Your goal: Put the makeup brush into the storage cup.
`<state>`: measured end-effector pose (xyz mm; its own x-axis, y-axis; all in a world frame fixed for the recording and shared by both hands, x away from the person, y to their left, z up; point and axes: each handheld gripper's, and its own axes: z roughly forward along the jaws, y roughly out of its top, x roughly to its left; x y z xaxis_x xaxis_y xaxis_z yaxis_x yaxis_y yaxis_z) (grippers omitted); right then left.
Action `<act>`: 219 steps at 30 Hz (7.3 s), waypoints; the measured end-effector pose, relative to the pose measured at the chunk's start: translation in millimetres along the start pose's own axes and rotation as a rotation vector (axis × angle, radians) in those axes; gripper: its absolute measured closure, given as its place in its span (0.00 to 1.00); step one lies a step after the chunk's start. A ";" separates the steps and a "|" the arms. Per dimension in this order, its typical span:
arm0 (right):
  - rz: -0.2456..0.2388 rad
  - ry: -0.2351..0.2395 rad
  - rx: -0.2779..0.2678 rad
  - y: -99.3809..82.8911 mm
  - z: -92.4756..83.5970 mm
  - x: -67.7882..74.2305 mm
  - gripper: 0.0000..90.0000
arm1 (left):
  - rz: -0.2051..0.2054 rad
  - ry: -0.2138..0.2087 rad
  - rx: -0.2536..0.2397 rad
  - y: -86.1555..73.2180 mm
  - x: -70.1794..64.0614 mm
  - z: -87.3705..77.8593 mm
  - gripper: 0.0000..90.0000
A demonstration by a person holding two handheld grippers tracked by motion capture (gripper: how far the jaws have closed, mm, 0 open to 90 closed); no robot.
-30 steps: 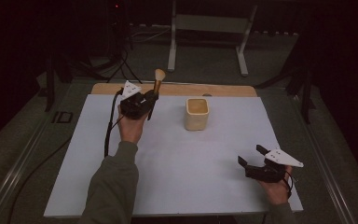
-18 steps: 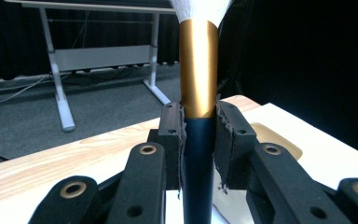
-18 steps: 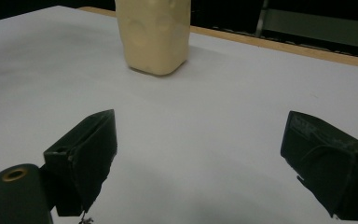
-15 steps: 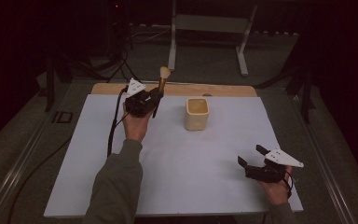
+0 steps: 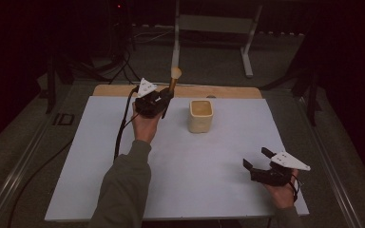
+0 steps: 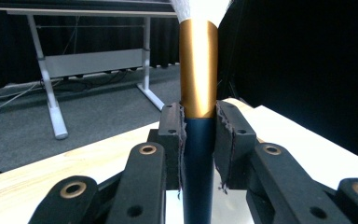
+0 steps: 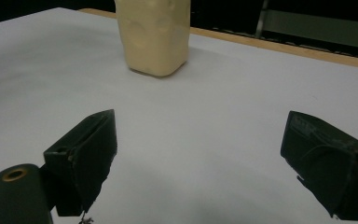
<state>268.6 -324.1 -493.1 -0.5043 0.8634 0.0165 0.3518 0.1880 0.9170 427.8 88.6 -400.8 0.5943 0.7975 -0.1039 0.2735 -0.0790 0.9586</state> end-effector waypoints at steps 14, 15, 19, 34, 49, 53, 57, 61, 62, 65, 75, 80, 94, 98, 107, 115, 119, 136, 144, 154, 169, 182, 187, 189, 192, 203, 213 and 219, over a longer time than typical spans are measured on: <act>0.003 0.001 -0.003 0.6 0.6 -0.3 0.12 | 0.005 -0.013 -0.009 2.9 -9.5 13.8 0.83; 0.003 0.001 -0.004 0.7 0.6 -0.4 0.12 | 0.005 -0.014 -0.010 3.1 -10.2 15.0 0.83; 0.008 0.000 -0.005 0.7 0.4 -0.7 0.12 | 0.007 -0.018 -0.014 4.4 -13.8 19.9 0.83; 0.016 0.001 -0.014 1.5 0.7 -1.7 0.12 | 0.009 -0.035 -0.023 7.9 -21.9 34.0 0.83; 0.028 -0.002 -0.020 1.6 -0.1 -3.9 0.12 | 0.019 -0.057 -0.034 14.1 -36.1 52.7 0.83; 0.033 0.001 -0.024 2.1 -0.4 -3.9 0.12 | 0.016 -0.060 -0.035 14.8 -38.5 57.2 0.83; 0.034 0.002 -0.026 2.1 -0.6 -3.9 0.12 | 0.013 -0.063 -0.035 15.2 -40.6 60.8 0.83; 0.034 0.001 -0.028 1.9 -0.7 -4.5 0.12 | 0.016 -0.072 -0.034 15.2 -44.5 65.7 0.83; 0.034 0.002 -0.026 1.9 -0.7 -4.4 0.12 | 0.015 -0.073 -0.034 15.1 -45.1 66.7 0.83; 0.035 0.002 -0.028 2.1 -0.8 -4.2 0.12 | 0.024 -0.074 -0.026 15.0 -47.3 70.0 0.83; 0.043 0.004 -0.039 2.6 -2.3 -4.9 0.12 | 0.037 -0.084 -0.023 17.6 -53.6 80.2 0.83; 0.041 0.005 -0.039 2.7 -2.1 -4.9 0.12 | 0.035 -0.085 -0.023 17.5 -55.7 85.0 0.83; 0.049 0.004 -0.044 3.0 -3.9 -5.9 0.12 | 0.040 -0.101 -0.005 13.7 -61.8 98.6 0.83; 0.048 0.003 -0.045 2.9 -4.0 -6.1 0.12 | 0.038 -0.097 -0.002 12.2 -60.4 100.1 0.83; 0.049 0.003 -0.049 3.0 -4.5 -6.3 0.12 | 0.035 -0.098 0.020 3.6 -58.6 103.8 0.83; 0.048 0.002 -0.051 3.1 -4.6 -6.3 0.12 | 0.042 -0.097 0.039 -3.2 -60.1 106.4 0.83; 0.047 0.003 -0.049 3.2 -4.3 -5.9 0.12 | 0.036 -0.095 0.045 -6.9 -58.4 105.4 0.83; 0.050 0.004 -0.045 3.2 -3.4 -4.9 0.12 | 0.000 -0.090 0.089 -11.1 -60.2 106.8 0.12; 0.047 0.003 -0.045 3.3 -3.1 -4.9 0.12 | -0.007 -0.083 0.097 -9.8 -58.4 105.1 0.08; 0.047 0.005 -0.044 3.2 -2.8 -4.9 0.12 | 0.001 -0.070 0.109 -9.0 -58.0 102.4 0.09; 0.049 0.003 -0.043 2.8 -2.4 -5.3 0.12 | -0.003 -0.052 0.115 -9.0 -45.7 87.4 0.09; 0.044 0.002 -0.041 2.8 -1.7 -5.3 0.12 | 0.008 -0.072 0.122 -18.2 -44.9 66.4 0.09; 0.043 0.001 -0.039 2.6 -2.0 -5.1 0.12 | 0.010 -0.069 0.114 -22.3 -41.9 51.2 0.09; 0.043 0.001 -0.040 2.7 -2.1 -4.8 0.12 | 0.008 -0.064 0.111 -23.1 -39.2 44.1 0.09; 0.041 0.001 -0.039 2.9 -1.8 -4.4 0.12 | 0.009 -0.056 0.105 -23.7 -34.7 33.0 0.09; 0.044 0.002 -0.038 2.6 -2.5 -4.3 0.12 | 0.039 -0.018 0.118 -32.1 -19.3 -8.8 0.09; 0.042 0.002 -0.035 2.4 -2.8 -3.9 0.12 | 0.062 0.038 0.133 -45.1 -0.8 -46.1 0.09; 0.039 0.001 -0.032 2.1 -2.4 -3.7 0.12 | 0.053 0.046 0.126 -53.0 8.7 -71.9 0.10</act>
<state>269.3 -328.0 -490.3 -0.4912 0.8695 0.0526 0.3461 0.1394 0.9278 364.1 142.8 -433.5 0.5755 0.8169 -0.0389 0.3371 -0.1937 0.9213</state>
